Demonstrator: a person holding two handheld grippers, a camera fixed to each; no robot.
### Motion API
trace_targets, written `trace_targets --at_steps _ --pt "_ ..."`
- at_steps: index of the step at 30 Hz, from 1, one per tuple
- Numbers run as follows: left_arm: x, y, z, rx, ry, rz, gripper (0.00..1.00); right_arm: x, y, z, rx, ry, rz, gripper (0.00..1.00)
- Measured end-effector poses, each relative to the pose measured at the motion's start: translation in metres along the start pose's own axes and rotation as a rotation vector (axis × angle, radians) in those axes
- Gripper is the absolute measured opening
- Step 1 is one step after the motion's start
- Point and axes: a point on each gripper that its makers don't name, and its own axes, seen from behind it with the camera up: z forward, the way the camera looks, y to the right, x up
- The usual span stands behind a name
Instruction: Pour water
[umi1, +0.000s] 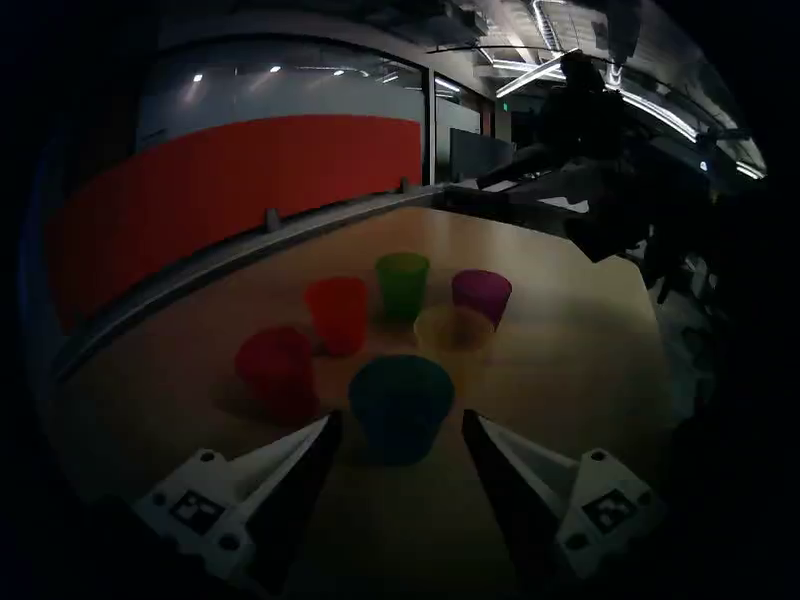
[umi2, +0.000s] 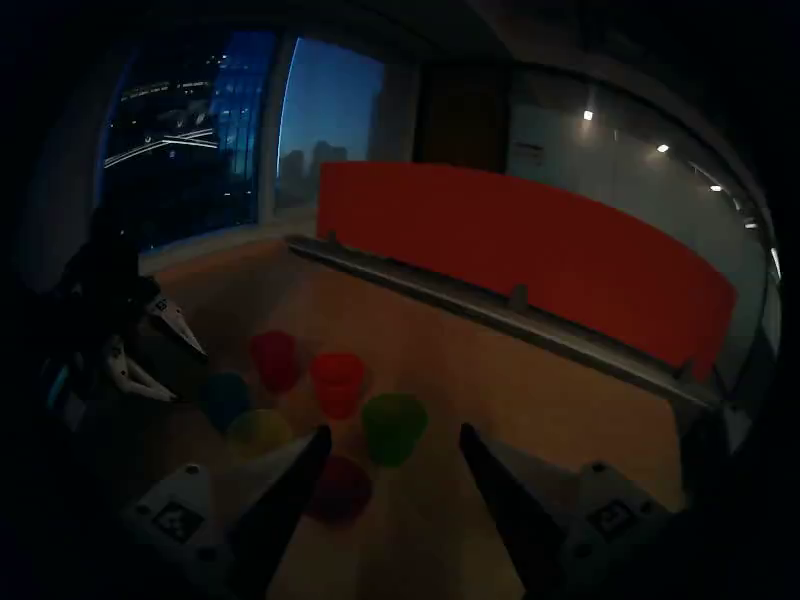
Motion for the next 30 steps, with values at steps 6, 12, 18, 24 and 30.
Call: trace_targets --at_steps 6,12,18,24,30 --pt "-0.009 0.001 0.012 0.0 -0.048 0.026 0.88 -0.003 0.002 0.004 0.004 -0.005 0.002 0.99" --pt "-0.012 0.001 0.025 -0.011 -0.088 0.034 0.88 -0.007 0.005 0.008 0.006 -0.012 0.002 0.99" --pt "-0.012 0.001 0.036 -0.025 -0.124 0.053 0.88 -0.009 0.006 0.013 0.012 -0.019 0.003 0.99" --pt "-0.012 0.0 0.047 -0.039 -0.154 0.065 0.88 -0.011 0.007 0.02 0.018 -0.03 0.002 0.99" --pt "-0.012 0.0 0.054 -0.052 -0.165 0.058 0.87 -0.01 0.007 0.026 0.025 -0.035 0.001 0.99"
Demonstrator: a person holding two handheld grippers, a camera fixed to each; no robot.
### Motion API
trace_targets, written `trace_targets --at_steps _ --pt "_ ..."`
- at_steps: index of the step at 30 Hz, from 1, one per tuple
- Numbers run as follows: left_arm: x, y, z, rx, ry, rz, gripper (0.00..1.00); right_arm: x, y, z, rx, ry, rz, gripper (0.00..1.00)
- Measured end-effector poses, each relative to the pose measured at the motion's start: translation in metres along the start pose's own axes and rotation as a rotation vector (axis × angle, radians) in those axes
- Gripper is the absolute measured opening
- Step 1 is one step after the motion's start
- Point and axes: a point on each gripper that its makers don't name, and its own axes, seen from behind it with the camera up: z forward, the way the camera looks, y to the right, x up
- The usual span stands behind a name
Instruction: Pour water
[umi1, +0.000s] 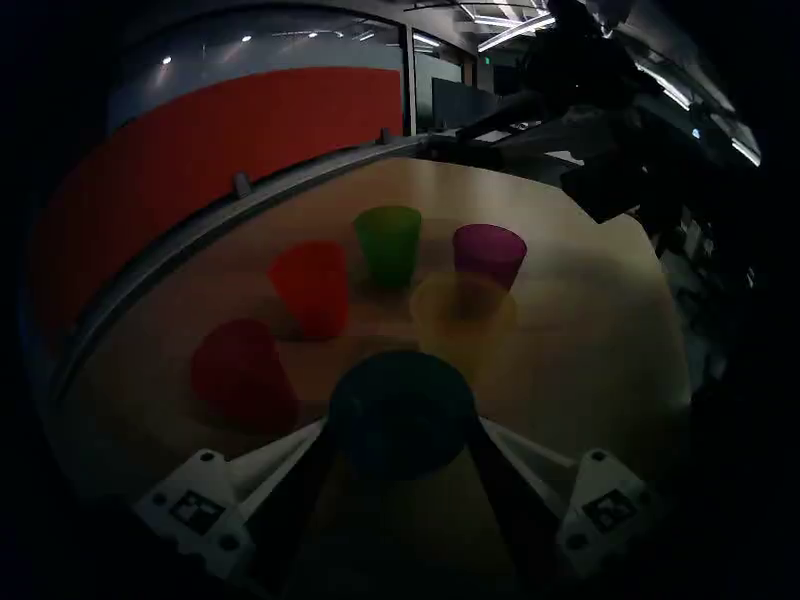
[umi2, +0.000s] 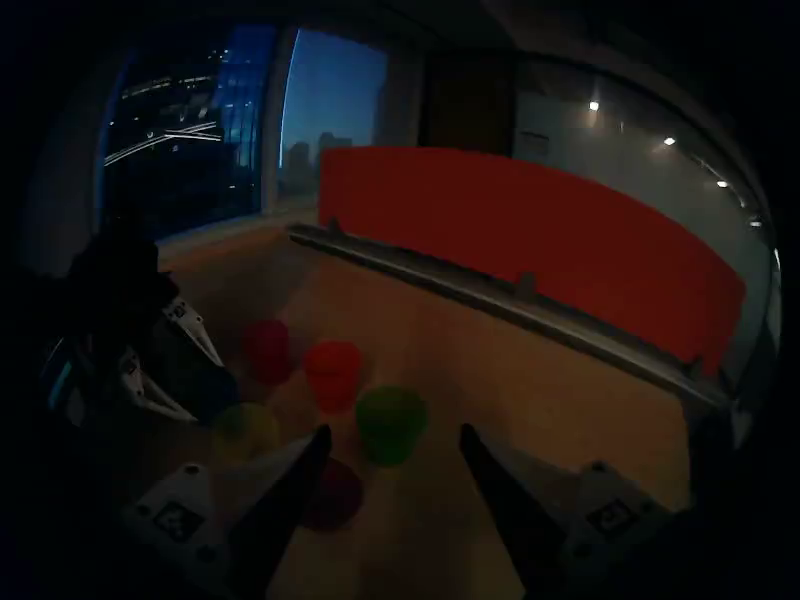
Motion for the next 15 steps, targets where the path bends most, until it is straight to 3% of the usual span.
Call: trace_targets --at_steps 8,15 --pt "0.0 -0.002 0.005 -0.002 -0.009 0.015 0.87 -0.001 0.002 0.008 0.006 -0.014 -0.003 0.99" --pt "-0.002 -0.001 0.006 -0.02 -0.01 -0.02 0.87 -0.001 0.002 0.021 0.018 -0.035 -0.008 0.99"
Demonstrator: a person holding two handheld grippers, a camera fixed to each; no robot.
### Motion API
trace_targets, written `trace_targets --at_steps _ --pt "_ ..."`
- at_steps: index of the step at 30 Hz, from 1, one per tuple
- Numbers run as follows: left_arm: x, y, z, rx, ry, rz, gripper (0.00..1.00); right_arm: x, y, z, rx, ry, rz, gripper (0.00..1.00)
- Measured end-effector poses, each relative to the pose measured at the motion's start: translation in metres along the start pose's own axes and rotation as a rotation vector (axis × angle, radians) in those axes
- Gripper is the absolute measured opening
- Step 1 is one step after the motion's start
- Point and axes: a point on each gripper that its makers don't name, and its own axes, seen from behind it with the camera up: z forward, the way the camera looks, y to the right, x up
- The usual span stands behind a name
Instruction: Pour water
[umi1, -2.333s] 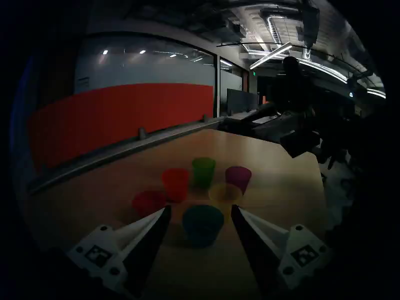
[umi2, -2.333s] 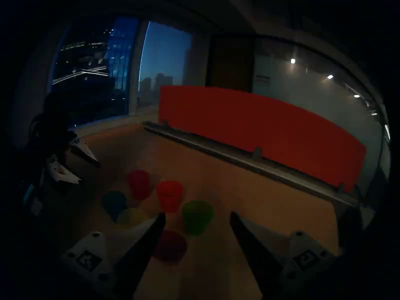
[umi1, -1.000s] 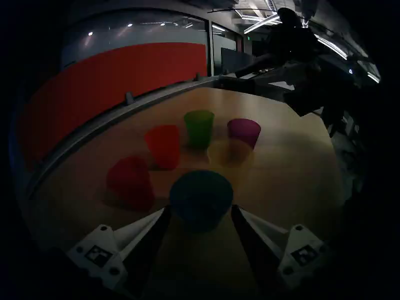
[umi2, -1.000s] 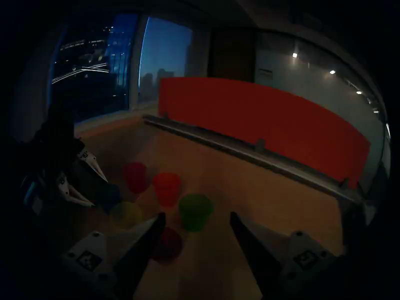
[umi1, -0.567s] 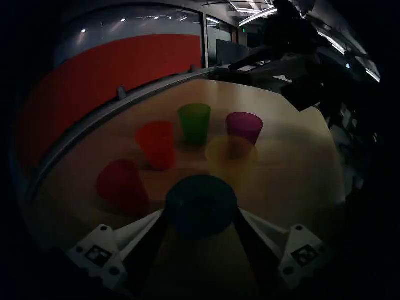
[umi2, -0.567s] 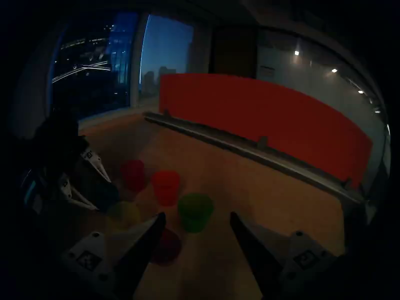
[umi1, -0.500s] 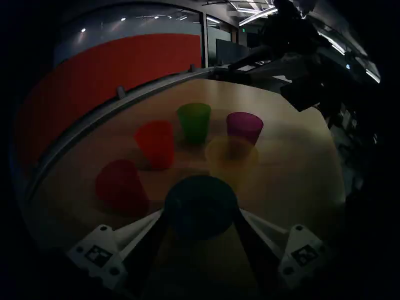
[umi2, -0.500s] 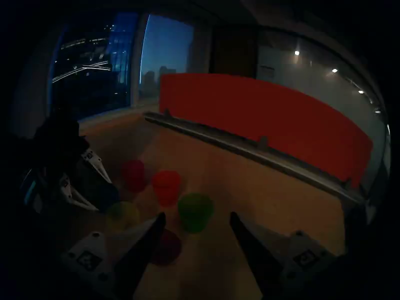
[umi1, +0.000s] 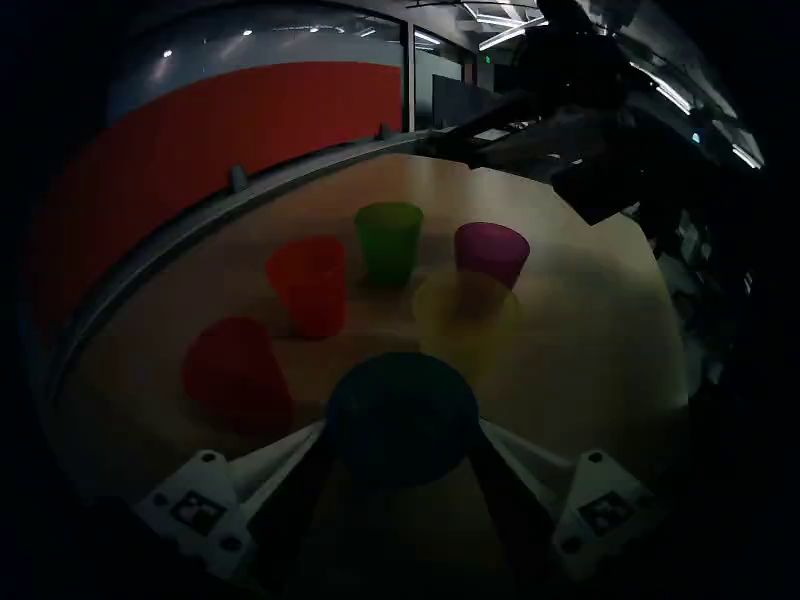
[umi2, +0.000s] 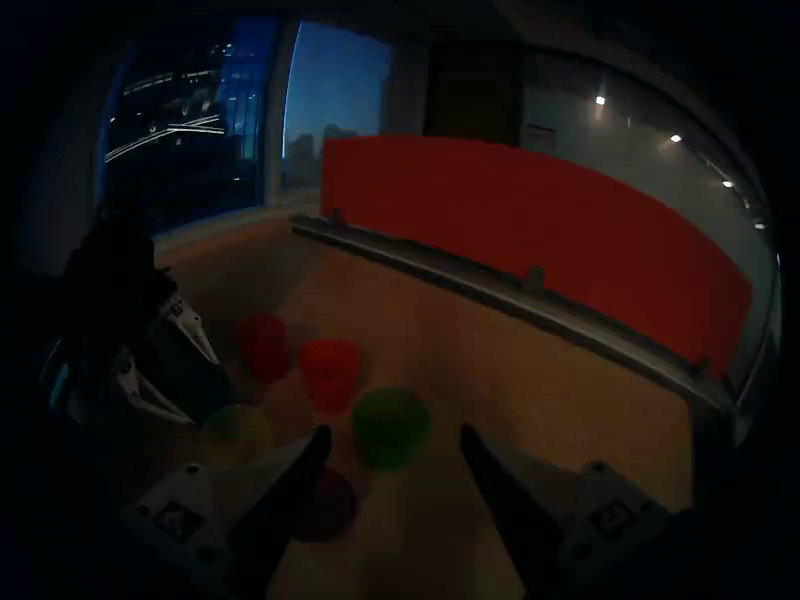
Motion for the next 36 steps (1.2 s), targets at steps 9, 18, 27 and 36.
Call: trace_targets --at_steps 9,18,27,36 --pt "-0.001 -0.004 -0.003 0.002 0.007 -0.017 0.86 -0.012 0.001 0.028 0.023 -0.061 -0.008 0.99" --pt "0.001 -0.005 -0.009 0.008 0.023 -0.016 0.86 -0.026 0.0 0.055 0.048 -0.128 -0.007 0.99" --pt "0.008 -0.009 -0.02 0.023 0.053 -0.023 0.85 -0.042 -0.006 0.071 0.068 -0.194 -0.017 0.99" --pt "0.017 -0.015 -0.03 0.044 0.083 -0.03 0.85 -0.052 -0.003 0.089 0.063 -0.244 -0.013 0.99"
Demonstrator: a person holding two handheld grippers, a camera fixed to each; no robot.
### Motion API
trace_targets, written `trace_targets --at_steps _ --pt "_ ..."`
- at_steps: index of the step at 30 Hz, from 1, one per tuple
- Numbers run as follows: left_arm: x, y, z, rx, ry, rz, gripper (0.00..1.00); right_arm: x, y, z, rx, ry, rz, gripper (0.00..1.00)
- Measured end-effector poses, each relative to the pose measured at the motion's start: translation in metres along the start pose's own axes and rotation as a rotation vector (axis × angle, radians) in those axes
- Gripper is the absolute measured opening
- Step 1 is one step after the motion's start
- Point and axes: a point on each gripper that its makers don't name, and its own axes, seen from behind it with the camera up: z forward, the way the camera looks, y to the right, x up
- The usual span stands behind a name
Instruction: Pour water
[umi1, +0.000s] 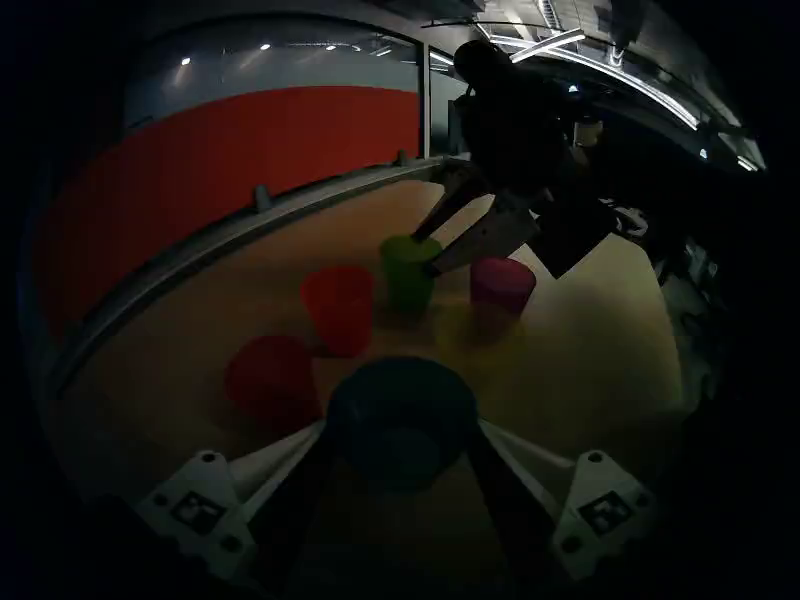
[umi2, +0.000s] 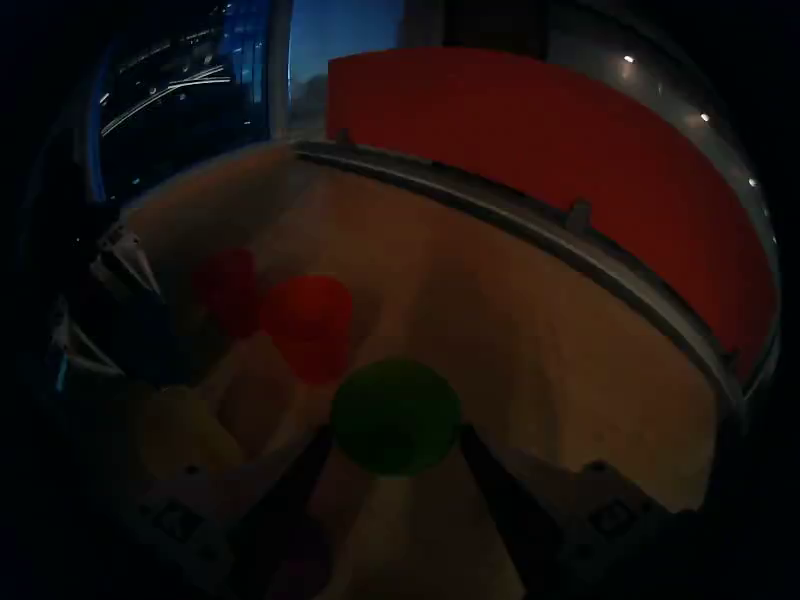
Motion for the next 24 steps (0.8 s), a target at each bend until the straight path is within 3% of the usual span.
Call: trace_targets --at_steps 14,20,24 --pt "0.005 -0.008 -0.012 0.027 0.024 -0.014 0.85 0.0 -0.002 0.022 0.002 -0.021 0.006 0.99" --pt "0.007 -0.009 -0.017 0.036 0.034 -0.018 0.85 0.005 -0.006 0.021 0.009 0.003 0.024 0.99" --pt "0.009 -0.01 -0.021 0.045 0.045 -0.022 0.85 0.018 -0.008 0.01 0.012 0.054 0.033 0.99"
